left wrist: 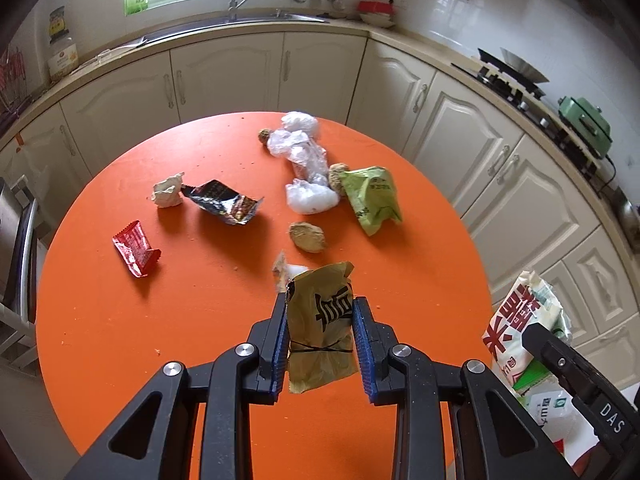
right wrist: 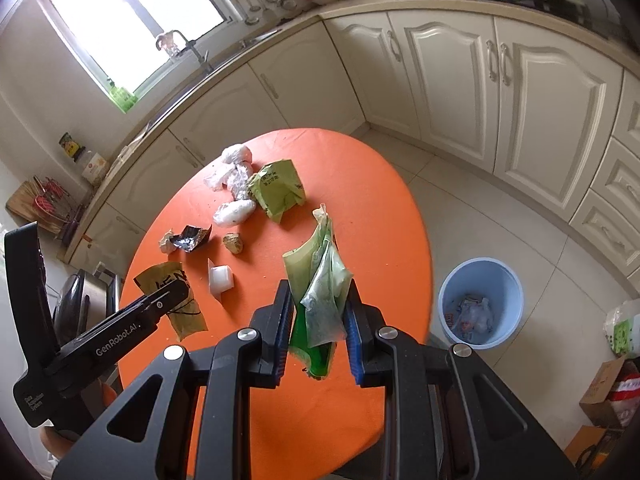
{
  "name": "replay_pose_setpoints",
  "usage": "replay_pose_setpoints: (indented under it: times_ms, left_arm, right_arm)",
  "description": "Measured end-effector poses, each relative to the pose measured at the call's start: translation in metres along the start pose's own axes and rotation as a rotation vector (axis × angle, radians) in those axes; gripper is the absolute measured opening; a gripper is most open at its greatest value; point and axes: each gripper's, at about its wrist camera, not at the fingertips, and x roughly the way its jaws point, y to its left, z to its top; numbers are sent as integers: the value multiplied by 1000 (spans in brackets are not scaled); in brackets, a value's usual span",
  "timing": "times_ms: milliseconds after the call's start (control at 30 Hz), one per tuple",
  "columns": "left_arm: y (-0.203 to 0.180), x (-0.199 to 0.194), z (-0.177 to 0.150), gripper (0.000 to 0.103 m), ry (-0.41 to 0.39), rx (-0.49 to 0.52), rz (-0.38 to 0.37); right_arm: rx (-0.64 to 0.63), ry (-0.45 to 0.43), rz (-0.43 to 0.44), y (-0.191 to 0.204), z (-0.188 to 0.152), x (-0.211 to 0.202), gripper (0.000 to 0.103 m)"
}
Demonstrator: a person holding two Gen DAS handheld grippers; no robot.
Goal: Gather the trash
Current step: 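Carry the green bag and gold wrapper over the blue bin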
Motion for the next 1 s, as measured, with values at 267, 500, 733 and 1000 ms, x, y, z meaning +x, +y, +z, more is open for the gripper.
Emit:
replay_pose_setpoints:
  times_ms: [267, 500, 733, 1000]
  left_arm:
    - [-80, 7, -14, 26, 21, 146, -62]
    - [-157, 34, -22, 26, 77, 288, -136]
    - [-219, 75, -21, 26, 137, 380, -161]
    - [-283, 139, -8, 26, 205, 419, -148]
  right_arm:
    - [143, -89, -103, -75, -13, -47, 24]
    - [276, -137, -185, -142, -23, -82, 24]
    - [381, -144, -241, -199, -32, -96, 24]
    - [462, -97, -264, -255, -31, -88, 24]
